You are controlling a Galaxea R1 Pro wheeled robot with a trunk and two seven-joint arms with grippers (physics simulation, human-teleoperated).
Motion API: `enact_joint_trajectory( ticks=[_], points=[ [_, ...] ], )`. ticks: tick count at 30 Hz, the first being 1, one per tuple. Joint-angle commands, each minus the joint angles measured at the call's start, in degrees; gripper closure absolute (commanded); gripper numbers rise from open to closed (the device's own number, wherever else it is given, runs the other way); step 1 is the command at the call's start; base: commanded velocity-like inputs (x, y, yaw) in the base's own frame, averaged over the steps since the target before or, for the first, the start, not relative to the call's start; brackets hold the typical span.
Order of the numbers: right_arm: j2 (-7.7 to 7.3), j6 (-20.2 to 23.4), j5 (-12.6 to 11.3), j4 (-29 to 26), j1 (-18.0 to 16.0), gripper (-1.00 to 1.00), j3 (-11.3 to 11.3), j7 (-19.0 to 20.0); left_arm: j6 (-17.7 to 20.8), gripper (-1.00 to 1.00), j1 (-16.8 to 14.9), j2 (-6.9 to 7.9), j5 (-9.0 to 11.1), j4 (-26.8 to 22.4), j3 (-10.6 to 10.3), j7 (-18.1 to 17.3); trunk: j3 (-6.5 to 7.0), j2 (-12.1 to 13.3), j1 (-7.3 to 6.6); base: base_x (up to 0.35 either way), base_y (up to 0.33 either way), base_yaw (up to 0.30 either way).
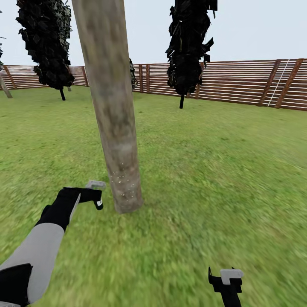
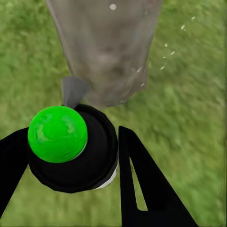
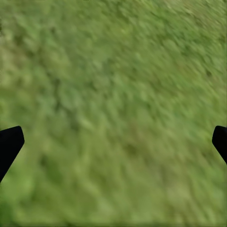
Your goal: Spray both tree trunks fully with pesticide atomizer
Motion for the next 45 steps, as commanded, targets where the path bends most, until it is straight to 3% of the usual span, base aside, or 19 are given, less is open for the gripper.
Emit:
enact_joint_trajectory(
  ticks=[1, 8, 23, 35, 45],
  points=[
    [0.00, -0.15, 0.61, 0.08, -0.05, -1.00, -0.28, -0.34, 0.49, 1.00, -0.12, -0.02, -0.78, -0.22, 0.11, -0.38, -0.05, -0.02, -0.01, 0.000, 0.000, 0.000],
    [0.00, -0.14, 0.78, 0.08, -0.05, -1.00, -0.27, -0.34, -0.10, 1.00, 2.12, 0.41, -0.88, 0.48, 0.61, 0.12, -0.05, -0.02, -0.01, 0.000, -0.179, 0.000],
    [0.00, -0.10, 0.79, 0.08, -0.05, -1.00, -0.27, -0.34, -0.07, 1.00, 2.24, 0.10, -0.74, -0.21, 1.02, 0.30, -0.05, -0.02, -0.01, 0.013, -0.270, 0.189],
    [0.00, -0.15, 0.79, 0.08, -0.05, -1.00, -0.27, -0.34, -0.04, 1.00, 2.33, 0.45, -0.79, 0.10, 0.95, 0.34, -0.05, -0.02, -0.01, 0.121, -0.247, 0.017],
    [0.00, -0.14, 0.79, 0.08, -0.05, -1.00, -0.27, -0.34, -0.01, 1.00, 2.33, 0.33, -0.67, 0.48, 1.04, 4.04, -0.05, -0.02, -0.01, 0.001, -0.274, 0.118]
  ],
)
